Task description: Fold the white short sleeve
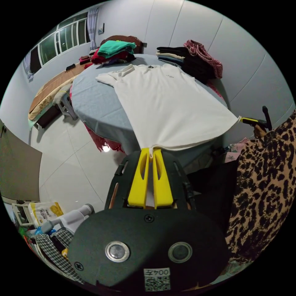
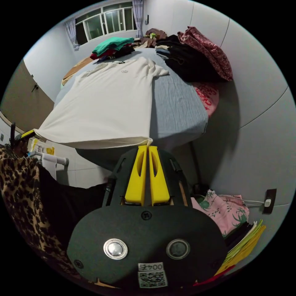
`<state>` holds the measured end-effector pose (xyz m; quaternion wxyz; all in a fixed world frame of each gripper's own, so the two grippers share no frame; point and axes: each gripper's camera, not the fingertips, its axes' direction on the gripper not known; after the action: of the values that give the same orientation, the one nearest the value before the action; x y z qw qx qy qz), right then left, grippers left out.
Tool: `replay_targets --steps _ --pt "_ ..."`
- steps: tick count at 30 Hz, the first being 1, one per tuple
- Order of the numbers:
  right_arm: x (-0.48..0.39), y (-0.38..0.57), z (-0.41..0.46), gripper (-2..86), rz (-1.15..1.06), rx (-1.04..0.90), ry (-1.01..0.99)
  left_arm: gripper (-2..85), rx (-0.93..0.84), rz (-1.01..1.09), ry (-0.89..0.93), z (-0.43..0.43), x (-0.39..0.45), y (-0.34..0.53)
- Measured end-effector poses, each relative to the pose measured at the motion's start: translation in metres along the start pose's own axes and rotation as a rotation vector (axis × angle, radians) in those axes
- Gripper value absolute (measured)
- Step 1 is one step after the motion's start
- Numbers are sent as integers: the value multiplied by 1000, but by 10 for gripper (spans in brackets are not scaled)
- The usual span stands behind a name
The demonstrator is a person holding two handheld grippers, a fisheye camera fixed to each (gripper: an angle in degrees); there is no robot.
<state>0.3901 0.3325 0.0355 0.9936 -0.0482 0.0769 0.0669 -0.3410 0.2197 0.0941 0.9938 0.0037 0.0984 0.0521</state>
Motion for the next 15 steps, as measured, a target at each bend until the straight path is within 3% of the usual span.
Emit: replay_targets --steps 6,11,15 --pt "23 -11 67 8 60 -226 -47 9 -156 -56 -42 40 -10 -16" --pt "30 -52 46 61 49 -93 -122 13 -97 -161 -88 37 -33 -45" --pt "10 -126 66 99 -12 -55 -221 24 -6 -178 -145 42 -54 -117"
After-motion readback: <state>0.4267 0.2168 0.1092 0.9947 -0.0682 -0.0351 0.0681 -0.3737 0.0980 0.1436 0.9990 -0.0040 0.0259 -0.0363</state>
